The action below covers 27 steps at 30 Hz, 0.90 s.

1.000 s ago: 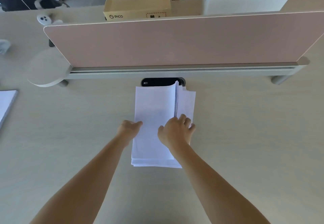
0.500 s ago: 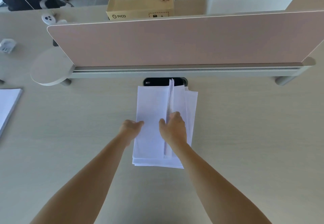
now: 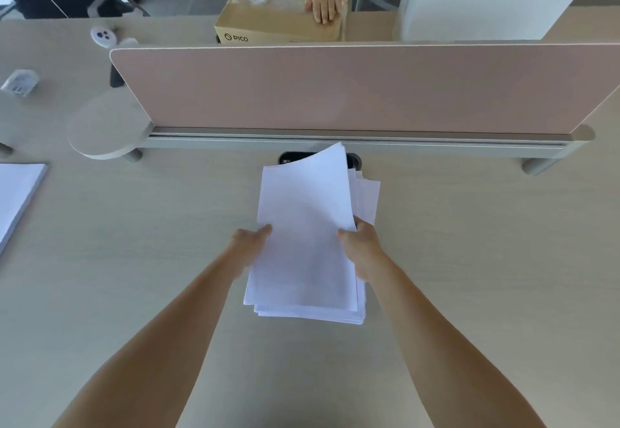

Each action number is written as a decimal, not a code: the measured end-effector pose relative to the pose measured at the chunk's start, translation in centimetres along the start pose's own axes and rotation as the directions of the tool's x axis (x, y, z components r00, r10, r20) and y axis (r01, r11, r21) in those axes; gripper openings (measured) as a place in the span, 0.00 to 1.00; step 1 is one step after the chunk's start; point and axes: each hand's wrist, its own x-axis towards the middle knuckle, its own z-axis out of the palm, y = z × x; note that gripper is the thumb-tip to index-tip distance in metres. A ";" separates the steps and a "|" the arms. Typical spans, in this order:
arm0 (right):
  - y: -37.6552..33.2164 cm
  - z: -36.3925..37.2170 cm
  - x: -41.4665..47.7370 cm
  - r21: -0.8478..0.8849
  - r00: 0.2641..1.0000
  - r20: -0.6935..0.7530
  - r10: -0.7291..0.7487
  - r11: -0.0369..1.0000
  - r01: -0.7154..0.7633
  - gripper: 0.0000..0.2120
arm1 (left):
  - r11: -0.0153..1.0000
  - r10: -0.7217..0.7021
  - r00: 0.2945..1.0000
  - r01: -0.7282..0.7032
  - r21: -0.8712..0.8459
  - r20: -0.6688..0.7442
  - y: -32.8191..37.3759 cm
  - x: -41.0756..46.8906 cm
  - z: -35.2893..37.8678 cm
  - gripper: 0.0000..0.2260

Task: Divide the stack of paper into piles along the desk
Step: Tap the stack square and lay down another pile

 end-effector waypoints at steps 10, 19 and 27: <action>0.0 2.8 -6.6 0.009 0.931 0.205 -0.302 0.952 0.307 0.10 | 0.842 0.312 0.950 -0.286 -0.458 -0.020 0.7 -8.1 -7.9 0.13; -1.9 12.6 -11.3 0.075 0.847 0.274 -0.456 0.888 0.454 0.12 | 0.682 0.546 0.761 -0.647 -0.341 -0.352 -6.4 -11.8 -17.5 0.20; 0.8 23.4 -16.8 0.110 0.861 0.219 -0.459 0.888 0.446 0.07 | 0.654 0.582 0.780 -0.617 -0.436 -0.231 -15.6 -10.4 -26.5 0.10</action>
